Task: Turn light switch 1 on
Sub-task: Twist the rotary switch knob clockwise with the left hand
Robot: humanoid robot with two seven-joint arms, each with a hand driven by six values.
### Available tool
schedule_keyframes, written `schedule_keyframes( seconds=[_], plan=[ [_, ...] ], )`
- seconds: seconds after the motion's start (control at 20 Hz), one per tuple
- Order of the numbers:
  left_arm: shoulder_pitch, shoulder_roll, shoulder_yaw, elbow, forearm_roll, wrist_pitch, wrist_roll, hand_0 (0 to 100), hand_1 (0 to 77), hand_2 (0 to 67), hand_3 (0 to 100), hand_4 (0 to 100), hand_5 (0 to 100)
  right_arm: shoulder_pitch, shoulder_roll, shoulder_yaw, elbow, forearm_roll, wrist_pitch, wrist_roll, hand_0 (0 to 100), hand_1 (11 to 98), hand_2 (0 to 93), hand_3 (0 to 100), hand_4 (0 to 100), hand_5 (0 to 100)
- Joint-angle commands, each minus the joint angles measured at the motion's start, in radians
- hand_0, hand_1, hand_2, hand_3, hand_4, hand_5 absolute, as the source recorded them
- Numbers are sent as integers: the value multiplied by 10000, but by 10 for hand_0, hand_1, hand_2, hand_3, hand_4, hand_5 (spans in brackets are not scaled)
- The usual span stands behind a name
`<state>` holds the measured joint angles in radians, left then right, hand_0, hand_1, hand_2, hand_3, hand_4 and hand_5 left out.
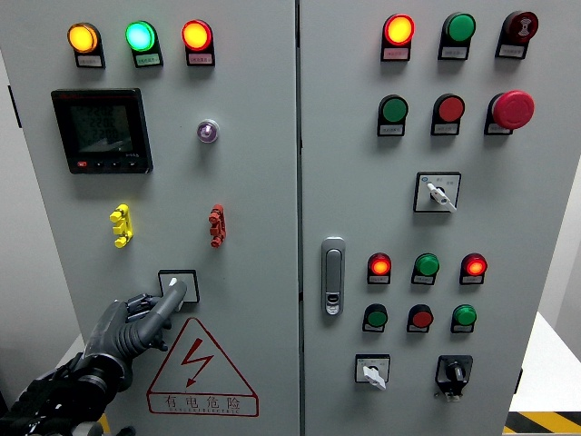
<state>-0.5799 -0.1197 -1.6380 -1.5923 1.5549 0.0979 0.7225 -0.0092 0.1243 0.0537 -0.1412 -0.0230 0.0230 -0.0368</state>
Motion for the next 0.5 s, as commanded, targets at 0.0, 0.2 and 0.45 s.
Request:
schedule_keyframes(
  seconds=[0.0, 0.2, 0.45],
  plan=[
    [-75, 0, -3, 15, -10, -12, 0, 264, 530, 515, 868, 1000, 748, 0, -15, 0, 0, 0, 0, 0, 0, 199, 0, 199, 194, 105],
    [-107, 0, -3, 31, -10, -12, 0, 290, 528, 515, 870, 1000, 749, 0, -15, 0, 0, 0, 0, 0, 0, 198, 0, 199, 195, 105],
    [-107, 0, -3, 46, -10, -12, 15, 340, 526, 515, 871, 1000, 751, 0, 0, 0, 0, 0, -16, 0, 0, 201, 0, 199, 194, 105]
  ],
)
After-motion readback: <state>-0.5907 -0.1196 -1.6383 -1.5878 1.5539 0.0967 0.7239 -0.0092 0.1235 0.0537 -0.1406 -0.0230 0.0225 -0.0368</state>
